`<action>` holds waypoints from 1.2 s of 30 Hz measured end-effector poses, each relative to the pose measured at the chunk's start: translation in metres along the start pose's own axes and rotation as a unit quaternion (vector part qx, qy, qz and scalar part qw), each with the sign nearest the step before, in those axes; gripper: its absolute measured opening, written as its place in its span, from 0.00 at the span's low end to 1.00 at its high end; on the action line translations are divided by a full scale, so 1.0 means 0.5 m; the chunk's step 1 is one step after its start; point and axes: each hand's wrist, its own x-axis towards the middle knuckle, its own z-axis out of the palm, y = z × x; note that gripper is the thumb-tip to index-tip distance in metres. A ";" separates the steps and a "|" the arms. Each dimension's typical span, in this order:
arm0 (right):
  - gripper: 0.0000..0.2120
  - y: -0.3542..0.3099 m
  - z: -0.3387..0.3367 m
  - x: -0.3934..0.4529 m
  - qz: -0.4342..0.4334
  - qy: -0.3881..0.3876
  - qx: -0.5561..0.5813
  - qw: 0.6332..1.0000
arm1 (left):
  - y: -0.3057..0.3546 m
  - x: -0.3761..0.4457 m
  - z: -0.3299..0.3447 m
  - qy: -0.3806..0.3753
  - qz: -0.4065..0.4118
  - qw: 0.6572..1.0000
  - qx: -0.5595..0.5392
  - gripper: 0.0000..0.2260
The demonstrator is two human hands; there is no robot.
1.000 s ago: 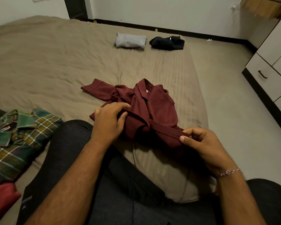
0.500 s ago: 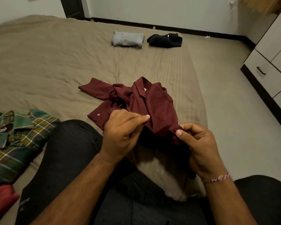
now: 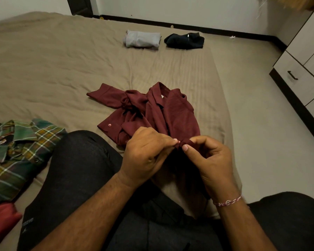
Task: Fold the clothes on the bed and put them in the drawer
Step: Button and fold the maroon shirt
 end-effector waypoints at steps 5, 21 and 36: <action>0.07 0.005 0.002 -0.003 -0.010 -0.004 0.004 1.000 | 0.001 0.000 0.005 -0.012 0.017 1.000 0.008 0.03; 0.07 0.011 -0.008 0.010 -0.059 -0.075 0.003 0.995 | -0.013 -0.014 0.025 -0.074 0.000 0.997 0.014 0.03; 0.08 0.063 -0.036 0.042 -0.061 -0.181 -0.158 0.969 | -0.045 -0.014 0.031 -0.229 -0.149 0.957 -0.100 0.12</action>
